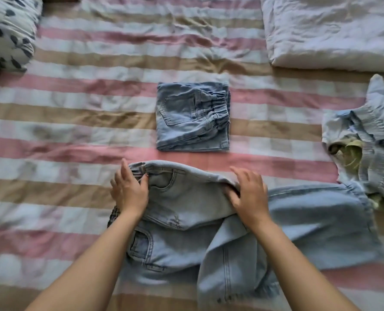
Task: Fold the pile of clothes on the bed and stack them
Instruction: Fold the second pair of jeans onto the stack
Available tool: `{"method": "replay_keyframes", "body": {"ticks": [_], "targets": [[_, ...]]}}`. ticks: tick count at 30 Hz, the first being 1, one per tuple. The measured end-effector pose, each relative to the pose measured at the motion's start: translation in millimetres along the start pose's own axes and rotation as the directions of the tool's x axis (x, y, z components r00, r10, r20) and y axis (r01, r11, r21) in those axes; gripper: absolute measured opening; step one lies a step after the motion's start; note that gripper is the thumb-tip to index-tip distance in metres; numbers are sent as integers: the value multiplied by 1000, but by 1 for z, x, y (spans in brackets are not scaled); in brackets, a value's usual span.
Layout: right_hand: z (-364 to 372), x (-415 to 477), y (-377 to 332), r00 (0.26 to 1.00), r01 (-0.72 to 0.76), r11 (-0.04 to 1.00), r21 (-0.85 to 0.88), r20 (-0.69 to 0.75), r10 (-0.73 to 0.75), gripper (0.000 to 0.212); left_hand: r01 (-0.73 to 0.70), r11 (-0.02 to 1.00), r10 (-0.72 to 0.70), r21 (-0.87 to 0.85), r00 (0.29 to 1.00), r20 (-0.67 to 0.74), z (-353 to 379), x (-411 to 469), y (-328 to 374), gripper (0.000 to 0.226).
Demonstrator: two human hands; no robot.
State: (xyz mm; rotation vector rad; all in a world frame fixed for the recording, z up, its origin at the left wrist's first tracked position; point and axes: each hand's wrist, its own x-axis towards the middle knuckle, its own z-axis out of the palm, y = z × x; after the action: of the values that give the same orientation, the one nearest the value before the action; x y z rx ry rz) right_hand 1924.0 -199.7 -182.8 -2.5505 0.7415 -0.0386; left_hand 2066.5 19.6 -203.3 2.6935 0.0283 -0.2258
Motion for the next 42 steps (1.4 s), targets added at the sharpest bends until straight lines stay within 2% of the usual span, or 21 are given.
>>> {"method": "replay_keyframes", "body": {"ticks": [2, 4, 6, 8, 10, 13, 15, 17, 19, 21, 23, 24, 26, 29, 32, 34, 36, 39, 40, 42], "targets": [[-9, -30, 6, 984, 13, 996, 86, -177, 3, 47, -107, 993, 110, 49, 993, -52, -3, -16, 7, 69], [-12, -69, 10, 959, -56, 979, 194, -262, 107, 49, -351, 936, 348, -34, 934, -78, -4, -44, 20, 56], [-9, -105, 14, 949, -167, 943, 287, -212, 232, 52, -546, 814, 553, -198, 833, -26, -2, -82, 36, 37], [-5, -137, 19, 939, -249, 911, 330, -147, 310, 51, -588, 740, 648, -326, 753, 112, 3, -124, 49, 24], [0, -163, 24, 926, -315, 890, 331, -99, 364, 50, -540, 768, 632, -344, 725, 274, 10, -160, 54, 23], [7, -194, 30, 881, -447, 828, 340, 8, 472, 56, -437, 872, 488, -219, 752, 443, 24, -195, 49, 44], [12, -205, 32, 829, -549, 780, 301, 83, 552, 64, -381, 918, 388, -109, 809, 442, 28, -204, 44, 55], [18, -211, 35, 777, -623, 746, 236, 76, 625, 72, -340, 940, 301, 38, 875, 380, 31, -207, 42, 62], [21, -210, 37, 705, -695, 673, 252, 57, 707, 74, -248, 962, 201, 110, 925, 323, 31, -202, 40, 59], [22, -206, 43, 642, -749, 595, 290, 99, 760, 55, -170, 985, 149, 30, 929, 340, 31, -195, 40, 37], [18, -201, 52, 663, -725, 581, 370, 147, 734, 19, -130, 988, 152, -84, 916, 372, 30, -189, 42, 9], [13, -199, 57, 693, -684, 581, 441, 144, 707, 18, -98, 984, 151, -151, 909, 389, 29, -188, 43, 6], [-5, -191, 73, 709, -604, 552, 575, 72, 702, 26, 32, 936, 135, -350, 888, 440, 27, -194, 55, 19], [-47, -178, 111, 688, -502, 598, 625, -130, 714, 17, 220, 778, 170, -589, 828, 534, 27, -217, 91, 26], [-80, -157, 165, 635, -481, 604, 636, -222, 740, 15, 327, 654, 259, -682, 751, 608, 45, -241, 136, 18], [-92, -138, 197, 613, -499, 589, 636, -221, 759, 19, 387, 620, 296, -683, 690, 660, 59, -250, 165, 14], [-95, -120, 224, 613, -556, 586, 590, -185, 768, 21, 341, 657, 365, -673, 637, 679, 72, -252, 185, 14], [-89, -112, 241, 650, -596, 606, 527, -127, 749, 21, 132, 759, 480, -637, 549, 685, 78, -248, 196, 17], [-87, -117, 238, 668, -574, 628, 525, -143, 730, 21, 87, 775, 493, -626, 537, 685, 77, -245, 193, 20], [-81, -139, 226, 719, -479, 726, 494, -254, 647, 22, 21, 799, 477, -601, 586, 655, 73, -236, 180, 25]]}}
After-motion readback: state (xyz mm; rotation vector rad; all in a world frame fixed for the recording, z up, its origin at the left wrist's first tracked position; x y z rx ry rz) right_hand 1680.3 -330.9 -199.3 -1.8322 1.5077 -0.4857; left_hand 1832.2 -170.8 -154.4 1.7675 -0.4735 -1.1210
